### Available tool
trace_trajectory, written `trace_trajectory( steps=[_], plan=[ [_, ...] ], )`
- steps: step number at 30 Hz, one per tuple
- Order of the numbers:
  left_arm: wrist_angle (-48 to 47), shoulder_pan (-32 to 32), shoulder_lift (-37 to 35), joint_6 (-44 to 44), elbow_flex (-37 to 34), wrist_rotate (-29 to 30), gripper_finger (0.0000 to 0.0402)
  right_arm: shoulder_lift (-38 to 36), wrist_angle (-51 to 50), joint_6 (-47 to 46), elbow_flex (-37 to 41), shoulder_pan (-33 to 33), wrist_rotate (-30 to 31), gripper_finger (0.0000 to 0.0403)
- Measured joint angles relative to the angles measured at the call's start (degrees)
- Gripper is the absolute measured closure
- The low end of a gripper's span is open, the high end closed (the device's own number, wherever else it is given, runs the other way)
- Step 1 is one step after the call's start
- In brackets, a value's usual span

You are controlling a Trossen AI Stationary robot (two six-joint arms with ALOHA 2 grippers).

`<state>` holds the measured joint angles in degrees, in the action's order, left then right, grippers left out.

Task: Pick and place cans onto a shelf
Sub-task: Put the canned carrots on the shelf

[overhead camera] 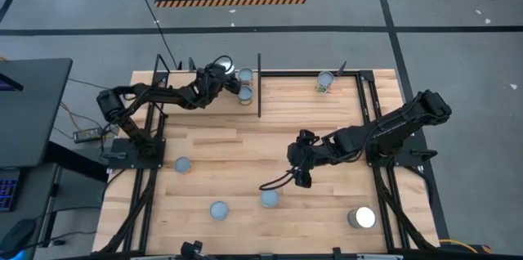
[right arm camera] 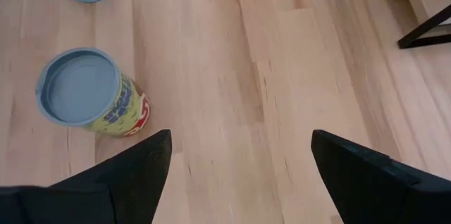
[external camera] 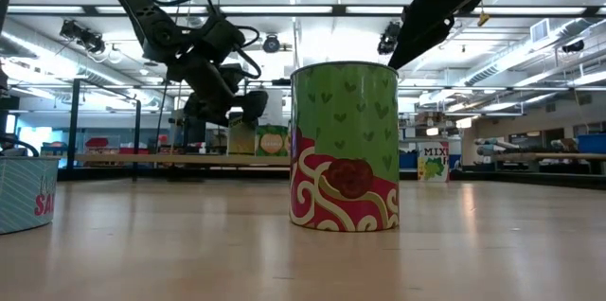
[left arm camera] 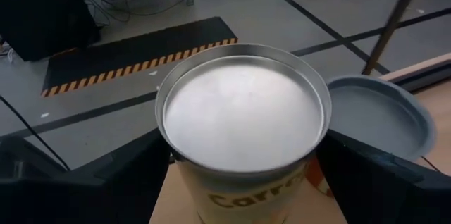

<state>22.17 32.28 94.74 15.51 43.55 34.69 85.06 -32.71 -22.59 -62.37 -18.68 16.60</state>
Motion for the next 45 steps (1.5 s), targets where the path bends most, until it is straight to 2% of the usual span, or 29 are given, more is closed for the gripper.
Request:
trace_trajectory(
  steps=[5, 15, 28, 32, 36, 40, 43, 45],
  plan=[
    [-2.86, -1.61, -0.63, 0.62, -0.05, 0.69, 0.0049, 0.0, -1.06, -1.54, 0.02, -0.33, -0.04, 0.0054],
    [-6.73, -3.37, -5.96, 1.8, -0.04, 6.28, 0.0049, 0.02, -2.53, -3.41, 0.02, -0.35, -0.22, 0.0054],
    [-5.13, -2.96, -9.53, 2.21, -0.04, 7.21, 0.0049, 0.02, -2.65, -3.87, 0.04, -0.35, -0.22, 0.0054],
    [-1.19, -2.06, -9.9, 2.2, 0.11, 7.09, 0.0049, 0.02, -2.54, -3.87, 0.04, -0.33, -0.22, 0.0054],
    [-9.72, 0.39, -9.68, 2.62, 2.92, 6.17, 0.005, 0.02, -2.08, -3.85, 0.04, -0.05, -0.22, 0.0054],
    [-20.77, 3.26, -9.66, 4.83, 7.38, 1.69, 0.0061, 0.02, -1.91, -3.05, 0.04, 0.19, -0.21, 0.0054],
    [-25.46, 4.63, -9.66, 5.2, 9.59, 0.75, 0.0074, 0.02, -1.63, -2.88, 0.04, 0.5, -0.22, 0.0054],
    [-26.6, 5.48, -9.66, 5.79, 10.05, -2.71, 0.0081, 0.04, -1.62, -2.78, 0.04, 0.68, -0.22, 0.0054]
  ],
)
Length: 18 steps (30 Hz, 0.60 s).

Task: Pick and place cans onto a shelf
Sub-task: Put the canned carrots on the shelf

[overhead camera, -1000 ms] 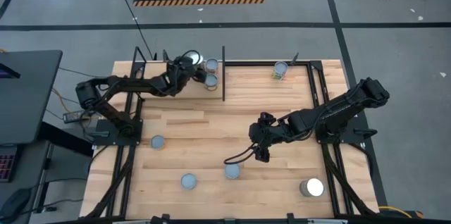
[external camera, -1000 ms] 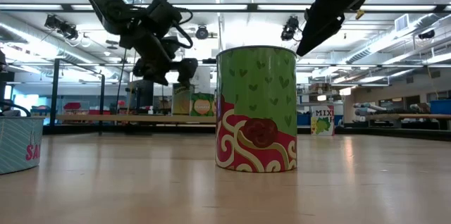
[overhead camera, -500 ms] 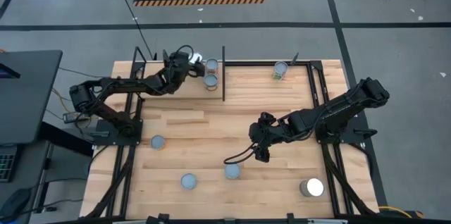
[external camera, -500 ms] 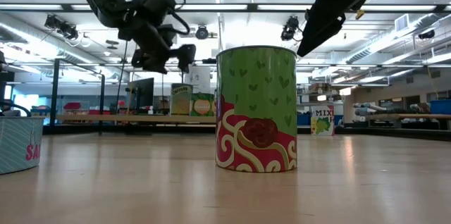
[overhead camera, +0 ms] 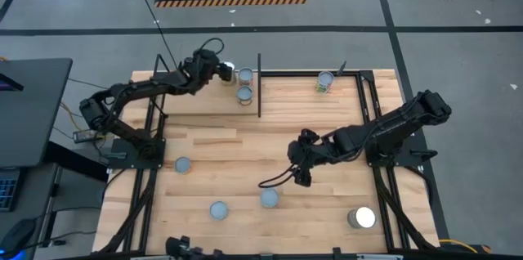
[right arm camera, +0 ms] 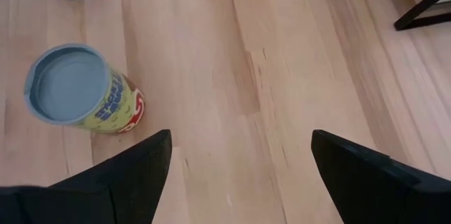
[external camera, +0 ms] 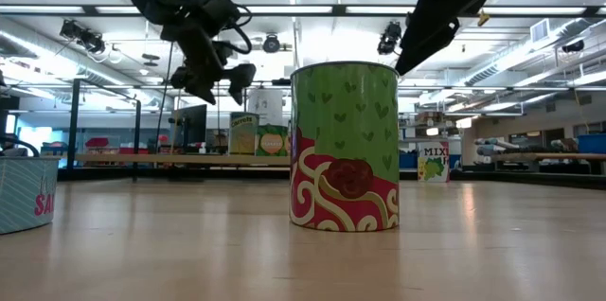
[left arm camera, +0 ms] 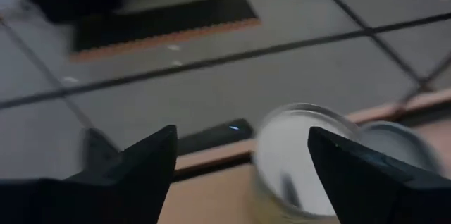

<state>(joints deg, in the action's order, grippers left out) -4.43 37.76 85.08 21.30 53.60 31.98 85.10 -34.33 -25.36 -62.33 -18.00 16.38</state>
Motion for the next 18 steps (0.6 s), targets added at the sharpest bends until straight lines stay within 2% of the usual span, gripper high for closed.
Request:
trace_trajectory(
  steps=[2, 6, 9, 18],
  plan=[
    [0.48, 0.81, 0.0, 0.6, 0.09, -4.5, 0.0086, 0.0, 0.01, 0.02, 0.0, 0.19, 0.02, 0.0054],
    [-1.93, 2.8, 0.0, 1.83, 0.09, -6.4, 0.0088, 0.0, 0.02, 0.02, 0.0, 0.41, 0.0, 0.0054],
    [-2.28, 4.69, 0.01, 2.73, 0.09, -11.45, 0.0088, 0.0, 0.02, 0.04, 0.0, 0.46, 0.02, 0.0054],
    [-1.24, 6.39, 1.69, 3.54, 0.24, -15.35, 0.0088, 0.0, 0.47, 1.38, 0.0, 1.46, 0.02, 0.0054]
  ],
)
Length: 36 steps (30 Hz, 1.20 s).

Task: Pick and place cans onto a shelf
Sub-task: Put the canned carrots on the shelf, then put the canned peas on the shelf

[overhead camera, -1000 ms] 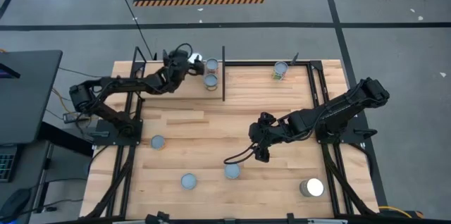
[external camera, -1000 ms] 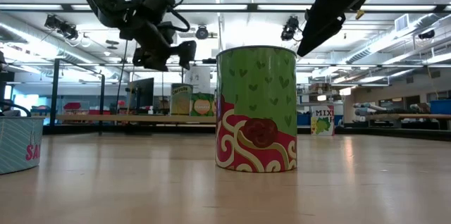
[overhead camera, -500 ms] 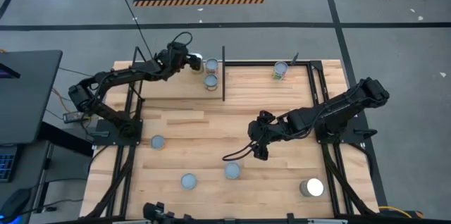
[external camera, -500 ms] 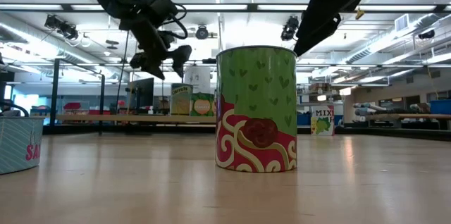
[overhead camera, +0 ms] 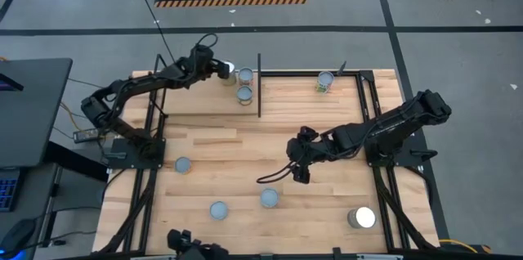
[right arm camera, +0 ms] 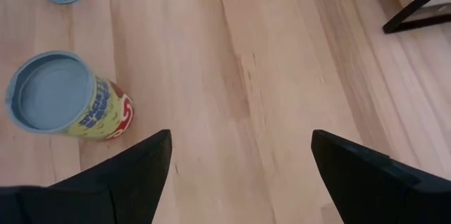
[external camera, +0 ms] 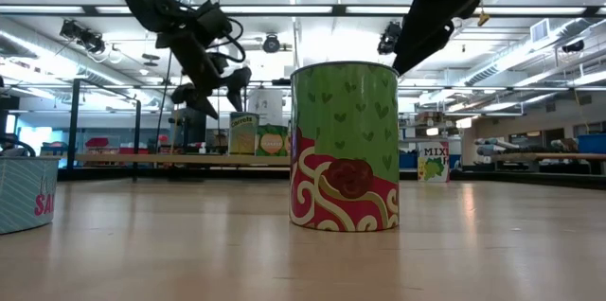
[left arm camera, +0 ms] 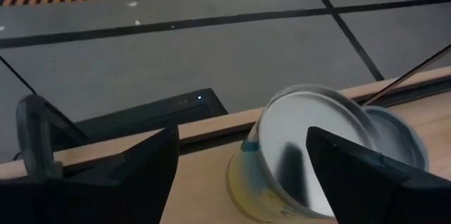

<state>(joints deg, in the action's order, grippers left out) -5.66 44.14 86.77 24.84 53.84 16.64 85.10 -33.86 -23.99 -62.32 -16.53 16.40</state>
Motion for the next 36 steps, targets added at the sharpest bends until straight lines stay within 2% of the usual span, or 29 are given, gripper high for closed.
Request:
trace_trajectory(
  steps=[7, 12, 20, 36],
  plan=[
    [-0.21, -0.83, 3.3, 0.03, 2.41, 0.71, 0.0088, 0.0, 2.22, 2.77, 0.02, 1.1, -0.03, 0.0054],
    [-0.99, -1.03, 3.28, -1.52, 2.54, 3.92, 0.0088, 0.0, 2.15, 3.17, 0.02, 1.31, -0.08, 0.0054],
    [-3.13, -1.01, 2.94, -2.86, 2.62, 4.9, 0.0088, 0.0, 2.09, 3.09, 0.02, 1.29, -0.24, 0.0054],
    [-3.39, -2.82, -1.7, -3.82, 2.36, 4.67, 0.0088, 0.0, 2.06, 2.58, 0.02, 1.27, -0.21, 0.0054]
  ],
)
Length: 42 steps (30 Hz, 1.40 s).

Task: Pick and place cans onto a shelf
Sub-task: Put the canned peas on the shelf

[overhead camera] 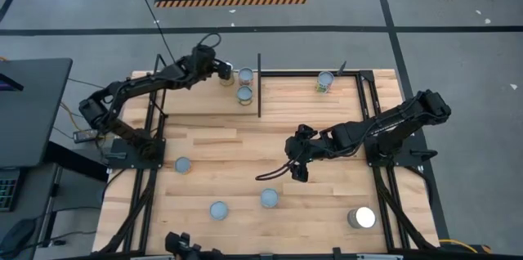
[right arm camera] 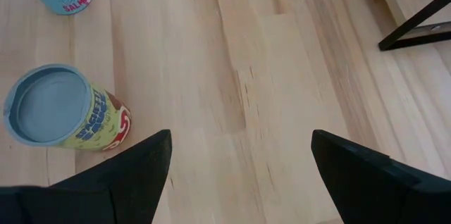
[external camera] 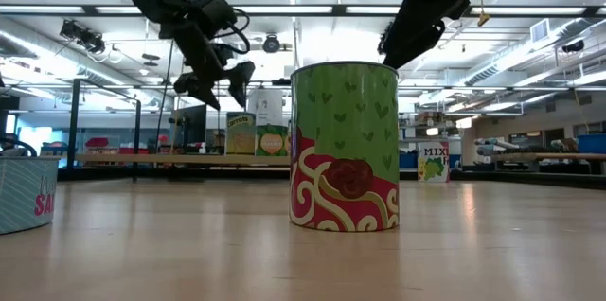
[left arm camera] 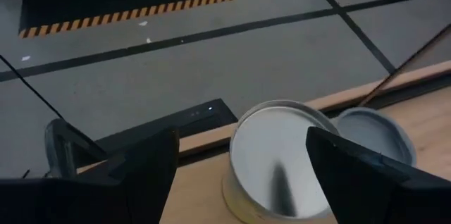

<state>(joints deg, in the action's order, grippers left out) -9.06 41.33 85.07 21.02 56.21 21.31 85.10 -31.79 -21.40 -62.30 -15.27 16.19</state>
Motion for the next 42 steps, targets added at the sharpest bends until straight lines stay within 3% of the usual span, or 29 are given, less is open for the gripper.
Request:
trace_trajectory(
  steps=[4, 10, 13, 16, 18, 22, 26, 30, 33, 37, 42],
  plan=[
    [-0.38, -1.5, -3.94, -1.59, 0.0, -0.97, 0.0088, 0.04, -4.2, -0.07, -1.66, -0.04, 0.02, 0.0054],
    [-5.67, -8.84, -14.43, -6.18, -0.81, -1.25, 0.0088, 0.04, -28.35, -8.04, -11.9, -2.99, 0.09, 0.0054],
    [-6.0, -14.84, -19.29, -7.17, -2.94, -0.19, 0.0088, -0.11, -34.34, -14.06, -13.75, -7.22, -4.68, 0.0054],
    [-6.28, -21.32, -24.14, -7.18, -5.95, 0.26, 0.0088, 0.02, -38.5, -24.67, -13.52, -12.18, -13.76, 0.0054],
    [-6.03, -26.01, -27.09, -6.64, -8.69, 0.69, 0.0088, 0.07, -39.0, -33.29, -13.51, -15.75, -18.28, 0.0054],
    [-0.64, -35.13, -30.6, -6.45, -14.21, 1.52, 0.0088, 0.07, -39.33, -49.04, -13.84, -24.19, -19.95, 0.0055],
    [6.88, -42.54, -30.88, -6.71, -18.63, 1.52, 0.0088, 0.07, -40.57, -68.36, -13.84, -32.84, -23.02, 0.0055],
    [10.62, -48.5, -30.7, -6.68, -21.22, 1.73, 0.0088, 0.0, -41.5, -83.2, -12.54, -37.53, -24.26, 0.0049],
    [15.98, -52.31, -30.7, -7.0, -23.99, 3.82, 0.0088, -0.02, -39.76, -88.4, -9.54, -38.46, -24.66, 0.0038],
    [22.11, -55.52, -30.7, -7.39, -27.35, 7.0, 0.0088, -0.02, -35.73, -88.63, -5.3, -37.47, -30.22, 0.0021],
    [27.33, -57.37, -30.7, -7.34, -31.24, 8.29, 0.0088, 0.0, -36.22, -87.12, -4.89, -36.63, -28.85, 0.0011]
  ],
)
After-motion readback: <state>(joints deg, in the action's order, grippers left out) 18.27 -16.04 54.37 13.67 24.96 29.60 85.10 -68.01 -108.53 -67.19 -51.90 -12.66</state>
